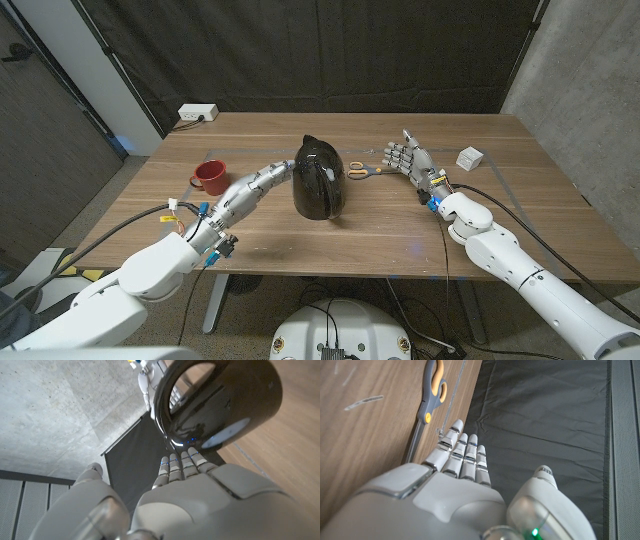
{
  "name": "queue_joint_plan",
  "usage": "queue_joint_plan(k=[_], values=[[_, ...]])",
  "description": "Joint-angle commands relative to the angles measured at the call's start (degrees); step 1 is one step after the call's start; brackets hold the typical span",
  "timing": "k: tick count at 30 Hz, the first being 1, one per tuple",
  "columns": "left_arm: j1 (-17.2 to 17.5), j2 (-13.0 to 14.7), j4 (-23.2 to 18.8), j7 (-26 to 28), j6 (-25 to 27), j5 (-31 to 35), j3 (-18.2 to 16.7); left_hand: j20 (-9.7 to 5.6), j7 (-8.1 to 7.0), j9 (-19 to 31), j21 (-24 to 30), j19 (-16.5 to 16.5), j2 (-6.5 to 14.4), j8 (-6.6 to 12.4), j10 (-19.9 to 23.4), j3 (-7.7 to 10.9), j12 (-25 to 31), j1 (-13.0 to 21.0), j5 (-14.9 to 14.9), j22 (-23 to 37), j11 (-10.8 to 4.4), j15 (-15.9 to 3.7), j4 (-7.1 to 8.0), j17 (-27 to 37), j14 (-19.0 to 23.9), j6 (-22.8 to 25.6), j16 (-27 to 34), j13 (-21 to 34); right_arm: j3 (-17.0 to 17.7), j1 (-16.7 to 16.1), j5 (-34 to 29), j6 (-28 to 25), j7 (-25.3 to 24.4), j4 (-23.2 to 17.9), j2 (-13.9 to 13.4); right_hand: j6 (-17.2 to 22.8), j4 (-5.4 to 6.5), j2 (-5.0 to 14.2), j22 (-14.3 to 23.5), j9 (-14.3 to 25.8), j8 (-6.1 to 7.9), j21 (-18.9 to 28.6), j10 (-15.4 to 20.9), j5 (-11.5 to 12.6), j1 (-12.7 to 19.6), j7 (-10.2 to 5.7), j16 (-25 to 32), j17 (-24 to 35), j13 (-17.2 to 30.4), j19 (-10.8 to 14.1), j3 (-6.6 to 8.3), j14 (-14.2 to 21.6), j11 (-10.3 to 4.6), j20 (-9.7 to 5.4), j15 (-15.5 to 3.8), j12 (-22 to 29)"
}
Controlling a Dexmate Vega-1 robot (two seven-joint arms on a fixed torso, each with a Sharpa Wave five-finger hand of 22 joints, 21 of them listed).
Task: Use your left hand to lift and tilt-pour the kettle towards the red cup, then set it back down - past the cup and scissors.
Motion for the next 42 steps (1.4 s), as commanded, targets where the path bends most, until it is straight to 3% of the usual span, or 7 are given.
queue_joint_plan(k=[1, 8, 19, 28, 30, 33, 42], values=[[-3.56, -7.1, 4.77, 0.31, -5.85, 1.26, -1.32, 0.05, -0.06, 0.07, -0.06, 0.39, 0.39, 0.29, 0.99, 0.1, 0.37, 0.44, 0.22, 0.12, -0.06, -0.11, -0.27, 0.04, 0.65, 0.59, 0.39, 0.15, 0.86, -1.11, -0.45, 1.14, -0.83, -1.65, -0.69, 0.18, 0.03, 0.49, 0.11, 0.09, 0.03, 0.04, 0.27, 0.12, -0.02, -0.04, 0.01, 0.18, 0.26, -0.21, -0.04, -0.04, 0.07, -1.0, 0.02, 0.05], [-5.75, -10.78, 8.91, 0.79, -7.18, -1.58, -1.19, 0.02, -0.48, 0.09, -0.27, 0.49, 0.54, 0.28, 1.45, 0.09, 0.36, 0.69, 0.2, 0.14, -0.28, -0.53, -0.34, 0.06, 0.95, 1.02, 0.3, 0.17, 1.25, -1.29, -0.49, 1.86, -0.85, -2.16, -0.89, 0.18, 0.01, 0.46, 0.1, 0.09, 0.03, 0.05, 0.31, 0.12, -0.03, -0.1, 0.01, 0.18, 0.26, -0.21, -0.09, -0.05, 0.14, -1.02, 0.01, 0.06], [-12.22, -10.66, 13.8, -2.74, -3.55, -7.12, 0.91, 0.02, -0.81, 0.12, -0.3, 1.46, 0.7, 0.32, 2.18, 0.02, 0.3, 1.08, 0.14, 0.19, -0.46, -0.72, -0.47, 0.09, 1.72, 1.96, 0.24, 0.2, 2.19, -0.52, -0.55, 2.82, -0.47, -2.63, -1.46, 0.7, 0.01, 0.41, 0.1, 0.09, 0.22, 0.04, 0.36, 0.12, -0.07, 0.09, 0.01, 0.18, 0.26, -0.24, -0.18, -0.11, 0.12, -1.03, 0.06, 0.08], [-23.2, -13.0, 21.43, -7.15, 0.93, -10.81, 7.76, -0.12, -1.0, 0.15, -0.97, 0.82, 0.76, 0.04, 2.41, -0.16, 0.06, 1.31, 0.03, 0.23, -0.36, -0.61, -0.53, 0.12, 1.57, 2.07, -0.15, 0.23, 2.29, 1.84, 0.0, 3.89, 1.64, -0.03, -0.83, 0.86, 0.01, 0.33, 0.09, 0.09, 0.26, -0.09, 0.46, 0.12, -0.14, 0.03, -0.12, 0.18, 0.26, -0.6, -0.28, -0.5, 0.17, -1.07, 0.04, 0.12], [-25.02, -14.14, 22.5, -5.99, 2.19, -10.54, 9.05, -1.71, -1.31, 0.19, -0.7, 3.38, 0.82, 0.24, 4.59, -0.5, 0.35, 1.59, -0.17, 0.21, -1.03, -1.44, -0.59, 0.12, 3.74, 3.9, 0.16, 0.25, 2.41, 2.26, 0.28, 4.77, 2.61, 0.99, -0.57, 0.86, 0.02, 0.33, 0.09, 0.09, 0.25, 0.0, 0.4, 0.13, -0.16, 0.03, -0.06, 0.18, 0.26, -0.39, -0.3, -0.38, 0.06, -1.23, -0.08, 0.1], [-28.33, -16.36, 24.82, -6.31, 4.07, -11.85, 11.38, -1.19, -1.82, 0.23, 0.25, 9.5, 0.74, 0.63, 8.87, -1.31, 0.67, 2.09, -0.46, 0.29, -1.55, -2.42, -0.68, 0.15, 8.94, 7.78, 0.85, 0.25, 2.69, 2.36, 0.58, 4.84, 2.78, 1.31, -0.62, 0.86, 0.01, 0.32, 0.09, 0.09, 0.24, 0.1, 0.41, 0.13, -0.17, 0.03, 0.01, 0.18, 0.26, -0.14, -0.33, -0.23, 0.07, -1.33, -0.35, 0.1], [-34.75, -18.24, 29.73, -7.66, 7.56, -11.82, 15.19, -1.15, -2.08, 0.24, 0.18, 10.41, 0.77, 0.78, 10.21, -1.51, 0.75, 2.33, -0.5, 0.3, -1.76, -2.76, -0.74, 0.17, 9.62, 9.12, 0.68, 0.26, 4.01, 1.63, 3.03, 5.74, 4.58, 1.42, -0.65, 0.77, 0.01, 0.34, 0.09, 0.09, 0.18, 0.51, 0.37, 0.14, -0.17, 0.18, 0.13, 0.16, 0.27, 0.94, -0.38, 0.07, -0.02, -1.87, -0.63, 0.08]])
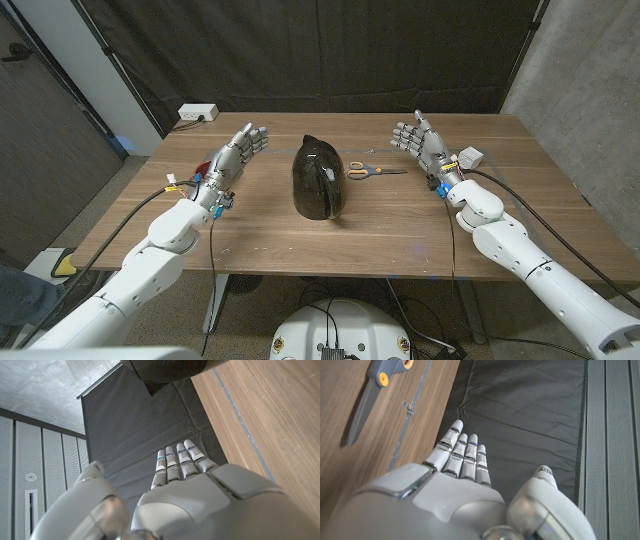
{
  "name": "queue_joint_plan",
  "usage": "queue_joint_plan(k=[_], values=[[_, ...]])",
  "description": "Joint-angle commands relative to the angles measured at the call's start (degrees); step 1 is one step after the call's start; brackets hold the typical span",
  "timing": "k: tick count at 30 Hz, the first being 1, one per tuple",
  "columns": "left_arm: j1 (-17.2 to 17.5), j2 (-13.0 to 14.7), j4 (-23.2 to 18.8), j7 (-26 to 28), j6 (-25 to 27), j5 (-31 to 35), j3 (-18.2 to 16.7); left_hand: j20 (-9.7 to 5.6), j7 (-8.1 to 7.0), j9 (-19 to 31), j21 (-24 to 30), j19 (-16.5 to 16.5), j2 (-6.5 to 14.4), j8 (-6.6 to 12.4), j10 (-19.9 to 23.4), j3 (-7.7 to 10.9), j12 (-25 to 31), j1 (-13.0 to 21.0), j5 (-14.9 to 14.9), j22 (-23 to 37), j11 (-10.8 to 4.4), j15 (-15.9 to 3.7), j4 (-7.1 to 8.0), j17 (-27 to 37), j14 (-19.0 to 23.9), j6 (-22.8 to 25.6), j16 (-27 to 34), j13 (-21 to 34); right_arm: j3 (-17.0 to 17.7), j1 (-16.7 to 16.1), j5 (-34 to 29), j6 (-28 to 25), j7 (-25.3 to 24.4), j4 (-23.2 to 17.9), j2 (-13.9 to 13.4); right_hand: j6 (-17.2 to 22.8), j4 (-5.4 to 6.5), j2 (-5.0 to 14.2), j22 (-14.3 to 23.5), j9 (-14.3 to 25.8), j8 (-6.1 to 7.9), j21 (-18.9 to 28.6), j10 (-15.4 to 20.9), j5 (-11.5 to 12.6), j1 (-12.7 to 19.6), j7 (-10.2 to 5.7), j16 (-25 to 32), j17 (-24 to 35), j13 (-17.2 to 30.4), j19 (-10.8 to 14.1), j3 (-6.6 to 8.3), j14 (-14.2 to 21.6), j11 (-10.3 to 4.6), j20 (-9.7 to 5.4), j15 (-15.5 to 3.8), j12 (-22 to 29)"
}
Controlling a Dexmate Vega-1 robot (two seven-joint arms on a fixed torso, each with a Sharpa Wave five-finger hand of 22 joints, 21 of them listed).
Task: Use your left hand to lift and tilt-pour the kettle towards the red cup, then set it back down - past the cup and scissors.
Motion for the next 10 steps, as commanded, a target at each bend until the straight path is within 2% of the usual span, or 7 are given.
queue_joint_plan(k=[1, 10], values=[[-9.08, -3.41, 6.86, -1.91, 5.25, -1.77, 5.59, -0.14, -0.09, 0.09, 0.21, 0.59, -0.2, 0.42, 0.6, -0.31, 0.3, 0.46, -0.02, 0.31, -0.11, -0.07, -0.22, 0.16, 0.56, 0.95, 0.17, 0.12, 1.58, -0.14, 2.29, 1.84, 2.33, 0.93, 0.11, 0.23, -0.16, 0.35, 0.09, 0.09, 0.17, 0.52, 0.37, 0.15, -0.17, 0.31, 0.15, 0.16, 0.26, 1.15, -0.23, 0.29, -0.06, -1.68, -0.23, 0.08], [-9.3, -2.37, 6.37, -2.04, 5.18, -1.08, 5.86, -0.22, -0.11, 0.1, 0.03, 0.66, -0.18, 0.3, 0.69, -0.39, 0.13, 0.59, -0.03, 0.29, -0.13, -0.16, -0.26, 0.15, 0.63, 1.09, 0.0, 0.12, 1.82, -1.12, 1.23, 0.82, 0.02, -1.53, -0.74, 0.23, -0.16, 0.43, 0.09, 0.09, 0.15, 0.48, 0.39, 0.15, -0.15, 0.33, 0.19, 0.16, 0.27, 1.11, -0.24, 0.45, 0.01, -1.6, -0.11, 0.09]])
